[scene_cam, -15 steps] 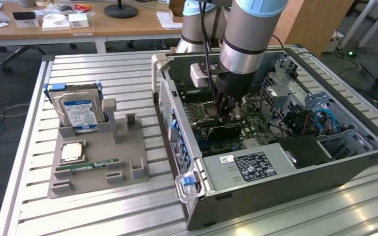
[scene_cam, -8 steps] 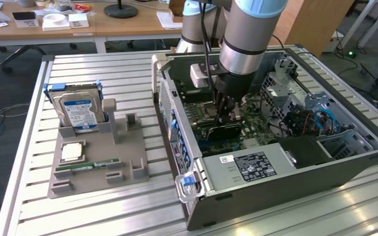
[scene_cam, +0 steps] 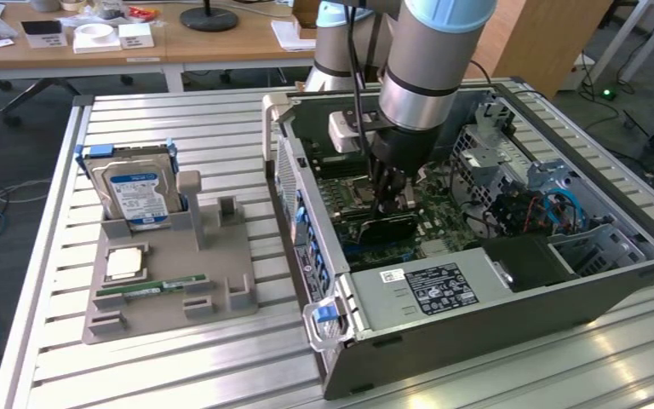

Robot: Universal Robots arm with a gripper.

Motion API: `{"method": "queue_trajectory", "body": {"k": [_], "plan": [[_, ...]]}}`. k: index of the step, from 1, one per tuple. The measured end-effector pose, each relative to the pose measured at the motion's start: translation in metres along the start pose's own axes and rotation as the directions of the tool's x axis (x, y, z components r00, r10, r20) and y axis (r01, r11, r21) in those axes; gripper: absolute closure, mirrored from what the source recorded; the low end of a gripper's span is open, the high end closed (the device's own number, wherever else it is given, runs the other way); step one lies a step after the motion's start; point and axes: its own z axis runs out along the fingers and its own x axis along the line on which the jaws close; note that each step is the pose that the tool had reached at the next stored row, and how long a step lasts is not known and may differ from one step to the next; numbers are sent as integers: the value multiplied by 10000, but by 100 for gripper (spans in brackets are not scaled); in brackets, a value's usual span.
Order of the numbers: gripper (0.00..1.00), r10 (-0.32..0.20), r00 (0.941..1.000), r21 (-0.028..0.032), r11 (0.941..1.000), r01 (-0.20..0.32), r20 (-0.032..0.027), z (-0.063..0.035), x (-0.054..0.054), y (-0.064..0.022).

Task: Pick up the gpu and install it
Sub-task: 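Press down on the gpu until it lock into place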

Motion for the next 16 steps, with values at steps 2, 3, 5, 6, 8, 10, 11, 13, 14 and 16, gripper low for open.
{"method": "queue_trajectory", "body": {"k": [2, 3, 5, 6, 8, 10, 11, 13, 14, 16], "plan": [[89, 0, 10000, 0, 10000, 0, 0, 0, 0, 0], [89, 0, 10000, 0, 10000, 0, 2, 1, 0, 0], [89, 0, 10000, 1, 10000, 0, 2, 3, 0, 0], [89, 1, 10000, 3, 10000, -1, 6, 9, 0, 0], [89, 0, 10000, 1, 10000, 0, 2, 9, 0, 0], [89, 0, 10000, 1, 10000, 0, 2, 9, 0, 0], [89, 0, 10000, 0, 10000, 0, 0, 9, 0, 0], [89, 0, 10000, 2, 10000, 0, 3, 19, 0, 0], [89, 0, 10000, 0, 10000, 0, 1, 19, 1, 1], [89, 0, 10000, 0, 10000, 0, 0, 19, 1, 1]]}}
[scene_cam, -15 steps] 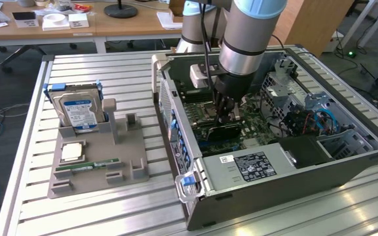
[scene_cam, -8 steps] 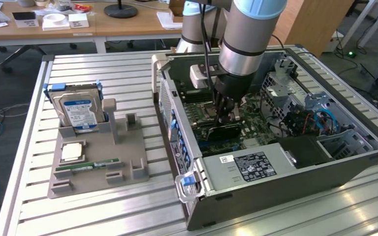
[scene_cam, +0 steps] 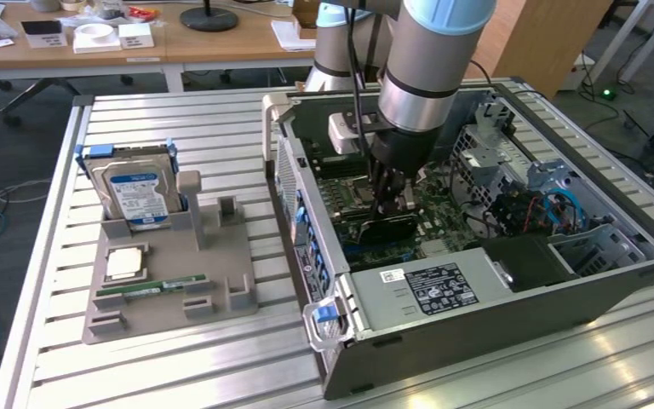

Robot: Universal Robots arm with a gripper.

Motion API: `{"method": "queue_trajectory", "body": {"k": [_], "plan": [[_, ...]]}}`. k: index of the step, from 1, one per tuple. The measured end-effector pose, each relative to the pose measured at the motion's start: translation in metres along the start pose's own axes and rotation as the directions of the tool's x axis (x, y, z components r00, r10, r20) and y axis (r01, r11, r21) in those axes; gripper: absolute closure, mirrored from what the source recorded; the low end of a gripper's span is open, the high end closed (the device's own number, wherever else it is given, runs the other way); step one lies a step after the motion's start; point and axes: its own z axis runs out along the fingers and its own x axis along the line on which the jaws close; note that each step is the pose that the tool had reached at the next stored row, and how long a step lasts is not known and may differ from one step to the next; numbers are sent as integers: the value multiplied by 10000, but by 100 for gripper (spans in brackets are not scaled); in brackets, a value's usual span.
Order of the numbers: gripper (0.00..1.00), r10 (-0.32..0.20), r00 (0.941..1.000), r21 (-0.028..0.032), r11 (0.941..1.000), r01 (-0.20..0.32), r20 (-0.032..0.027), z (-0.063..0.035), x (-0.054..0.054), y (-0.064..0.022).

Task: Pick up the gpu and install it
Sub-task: 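Press down on the gpu until it lock into place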

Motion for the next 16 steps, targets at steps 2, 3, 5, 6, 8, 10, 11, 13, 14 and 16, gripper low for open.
{"method": "queue_trajectory", "body": {"k": [2, 3, 5, 6, 8, 10, 11, 13, 14, 16], "plan": [[89, -1, 10000, 0, 10000, 1, 1, 2, 0, 0], [89, 0, 10000, 1, 10000, 0, 0, 6, 0, 0], [89, 0, 10000, -1, 10000, 0, -2, 10, 1, 0], [89, -1, 10000, -1, 10000, 1, -2, 10, 1, 0], [89, 0, 10000, 1, 10000, 0, 2, 13, 0, 0], [89, 0, 10000, 1, 10000, 0, 2, 13, 0, 0], [89, 0, 10000, 1, 10000, 0, 2, 13, 0, 0], [89, 0, 10000, 2, 10000, 0, 0, 17, 0, 0], [89, 0, 10000, 1, 10000, 0, 0, 18, 0, 0], [89, 0, 10000, 0, 10000, 0, 1, 18, 0, 0]]}}
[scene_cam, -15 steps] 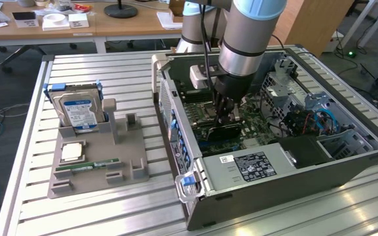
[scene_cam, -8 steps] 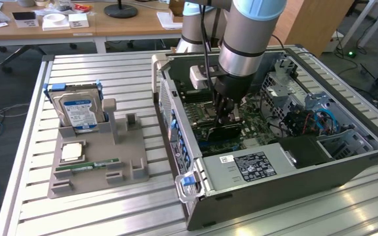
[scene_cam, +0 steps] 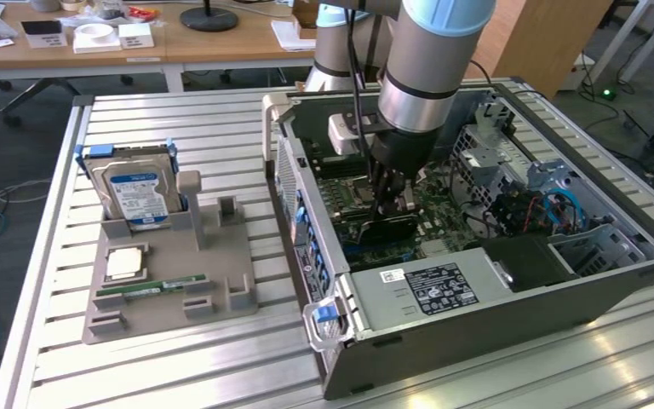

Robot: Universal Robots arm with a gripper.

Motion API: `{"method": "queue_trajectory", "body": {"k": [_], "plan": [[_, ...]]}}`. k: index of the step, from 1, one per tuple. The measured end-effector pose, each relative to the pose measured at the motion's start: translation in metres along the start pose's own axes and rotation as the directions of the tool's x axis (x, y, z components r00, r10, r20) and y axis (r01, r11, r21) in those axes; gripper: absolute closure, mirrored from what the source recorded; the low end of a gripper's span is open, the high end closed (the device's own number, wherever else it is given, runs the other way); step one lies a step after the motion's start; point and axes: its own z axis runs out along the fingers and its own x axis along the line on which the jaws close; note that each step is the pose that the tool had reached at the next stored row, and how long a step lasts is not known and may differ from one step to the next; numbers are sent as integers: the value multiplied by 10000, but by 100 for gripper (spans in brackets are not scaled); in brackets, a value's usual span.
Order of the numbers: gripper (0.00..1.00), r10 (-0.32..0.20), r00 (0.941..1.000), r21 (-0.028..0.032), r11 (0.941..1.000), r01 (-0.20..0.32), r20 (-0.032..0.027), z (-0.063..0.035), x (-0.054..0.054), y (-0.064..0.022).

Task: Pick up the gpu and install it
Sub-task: 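Press down on the gpu until it lock into place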

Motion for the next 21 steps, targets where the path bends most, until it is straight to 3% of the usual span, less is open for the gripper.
{"method": "queue_trajectory", "body": {"k": [21], "plan": [[89, -1, 10000, -1, 10000, 1, -4, 10, -3, 25]]}}
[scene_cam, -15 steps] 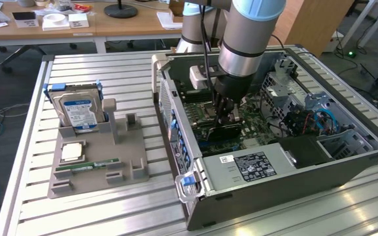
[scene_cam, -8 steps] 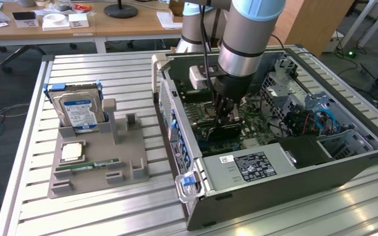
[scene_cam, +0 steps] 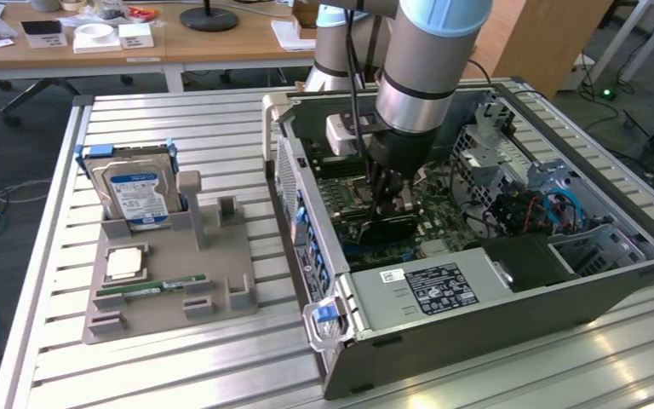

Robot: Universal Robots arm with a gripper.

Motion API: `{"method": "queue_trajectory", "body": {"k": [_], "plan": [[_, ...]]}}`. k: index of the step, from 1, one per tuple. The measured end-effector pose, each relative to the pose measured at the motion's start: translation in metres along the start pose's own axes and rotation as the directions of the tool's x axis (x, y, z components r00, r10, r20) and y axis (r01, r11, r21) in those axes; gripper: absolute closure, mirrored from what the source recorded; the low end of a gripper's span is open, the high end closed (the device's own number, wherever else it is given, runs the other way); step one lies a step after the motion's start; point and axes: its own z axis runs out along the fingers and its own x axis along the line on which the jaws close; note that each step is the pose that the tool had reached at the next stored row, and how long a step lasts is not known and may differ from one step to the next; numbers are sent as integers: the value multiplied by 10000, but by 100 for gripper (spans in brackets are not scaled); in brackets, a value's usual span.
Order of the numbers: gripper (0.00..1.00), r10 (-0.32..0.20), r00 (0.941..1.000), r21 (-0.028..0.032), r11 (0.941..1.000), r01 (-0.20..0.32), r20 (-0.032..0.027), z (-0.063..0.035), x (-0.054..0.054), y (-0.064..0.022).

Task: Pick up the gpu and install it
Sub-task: 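Press down on the gpu until it lock into place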

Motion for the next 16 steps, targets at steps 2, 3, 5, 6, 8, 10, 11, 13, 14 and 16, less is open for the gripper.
{"method": "queue_trajectory", "body": {"k": [2, 3, 5, 6, 8, 10, 11, 13, 14, 16], "plan": [[89, 1, 10000, 0, 10000, -1, 1, 1, 0, 0], [89, 1, 10000, 1, 10000, -1, 2, 2, -1, 0], [89, 1, 10000, 2, 10000, -1, 5, 3, -1, 0], [89, 1, 10000, 2, 10000, -1, 4, 3, -1, 0], [89, 1, 10000, 1, 10000, -1, -1, 8, 0, 1], [89, 0, 10000, 0, 10000, 0, -1, 8, 0, 0], [89, 1, 10000, 2, 10000, -1, 1, 9, 0, 1], [89, 1, 10000, 2, 10000, -1, 3, 11, 0, 0], [89, 1, 10000, 1, 10000, -1, 1, 12, 0, 0], [89, 1, 10000, 1, 10000, -1, 1, 13, 0, 1]]}}
